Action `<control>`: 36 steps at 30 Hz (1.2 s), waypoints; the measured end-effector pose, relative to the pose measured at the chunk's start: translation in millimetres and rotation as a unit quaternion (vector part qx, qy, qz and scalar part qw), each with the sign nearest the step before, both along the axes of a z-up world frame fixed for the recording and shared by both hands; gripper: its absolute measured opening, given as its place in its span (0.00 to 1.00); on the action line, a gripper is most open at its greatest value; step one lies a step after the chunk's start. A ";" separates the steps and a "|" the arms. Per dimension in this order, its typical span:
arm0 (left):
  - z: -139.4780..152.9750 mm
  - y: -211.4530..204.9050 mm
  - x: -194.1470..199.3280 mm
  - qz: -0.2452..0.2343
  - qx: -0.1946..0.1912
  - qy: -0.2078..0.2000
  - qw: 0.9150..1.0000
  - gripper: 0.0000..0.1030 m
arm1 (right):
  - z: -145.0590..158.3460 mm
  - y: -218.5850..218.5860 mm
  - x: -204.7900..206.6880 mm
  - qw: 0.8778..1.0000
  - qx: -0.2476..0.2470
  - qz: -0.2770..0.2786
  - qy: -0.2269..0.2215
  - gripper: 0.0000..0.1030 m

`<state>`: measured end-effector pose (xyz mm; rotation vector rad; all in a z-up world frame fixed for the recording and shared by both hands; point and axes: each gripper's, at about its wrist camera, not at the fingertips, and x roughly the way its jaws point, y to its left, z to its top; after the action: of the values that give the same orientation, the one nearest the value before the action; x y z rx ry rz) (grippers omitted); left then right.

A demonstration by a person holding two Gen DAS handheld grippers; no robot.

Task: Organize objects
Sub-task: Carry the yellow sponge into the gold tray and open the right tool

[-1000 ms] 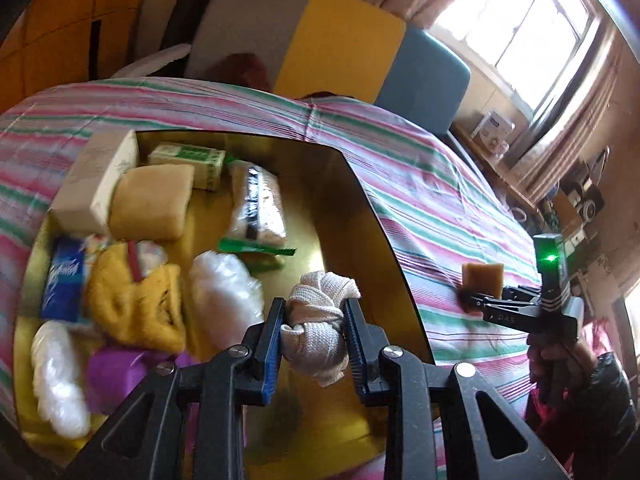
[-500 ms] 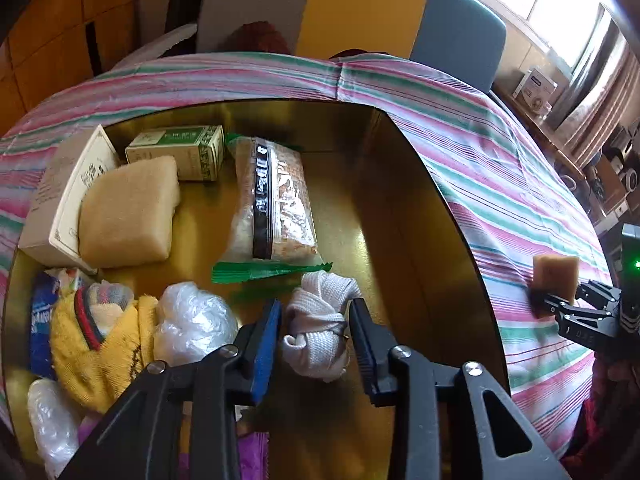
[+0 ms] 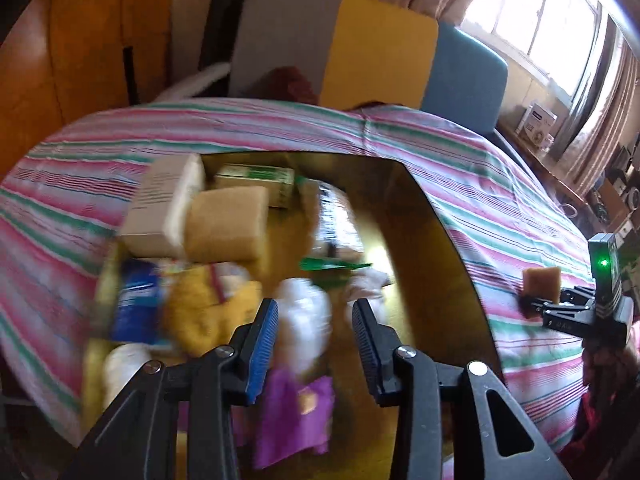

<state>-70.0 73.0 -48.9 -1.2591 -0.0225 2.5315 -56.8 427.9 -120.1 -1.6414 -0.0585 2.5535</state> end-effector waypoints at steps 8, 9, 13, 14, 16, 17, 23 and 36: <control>15.3 -32.8 16.6 0.015 -0.023 0.038 0.999 0.37 | -0.9 -3.1 -0.2 1.000 -0.001 -0.001 0.004 0.50; 15.9 -36.7 18.1 0.017 -0.023 0.039 0.999 0.37 | -0.3 -3.8 0.0 1.000 0.000 -0.004 0.005 0.49; 13.3 -48.0 18.3 0.025 -0.022 0.040 0.999 0.37 | 11.4 -13.6 1.6 1.000 0.005 -0.008 0.007 0.45; 12.0 -50.6 17.6 0.027 -0.018 0.038 0.999 0.37 | 18.0 -17.3 3.2 1.000 -0.007 -0.010 0.016 0.44; 9.9 -54.8 18.4 0.032 -0.014 0.035 0.999 0.37 | 39.2 -36.1 8.9 0.998 -0.042 0.005 0.042 0.44; 9.0 -56.5 18.4 0.035 -0.010 0.034 0.999 0.37 | 50.2 -50.9 11.6 0.997 -0.052 0.024 0.055 0.44; 13.4 -67.4 21.3 0.042 0.005 0.042 0.998 0.37 | 89.1 -167.8 21.1 0.977 -0.083 0.179 0.085 0.45; -2.1 -82.5 21.8 0.055 0.003 0.023 0.998 0.44 | 28.8 -255.0 -4.0 0.967 -0.067 0.245 -0.023 0.58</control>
<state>-48.2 -9.5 -50.9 -1.2288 -0.0916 2.6515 -60.8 172.9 -91.3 -1.9425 -0.3442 2.9238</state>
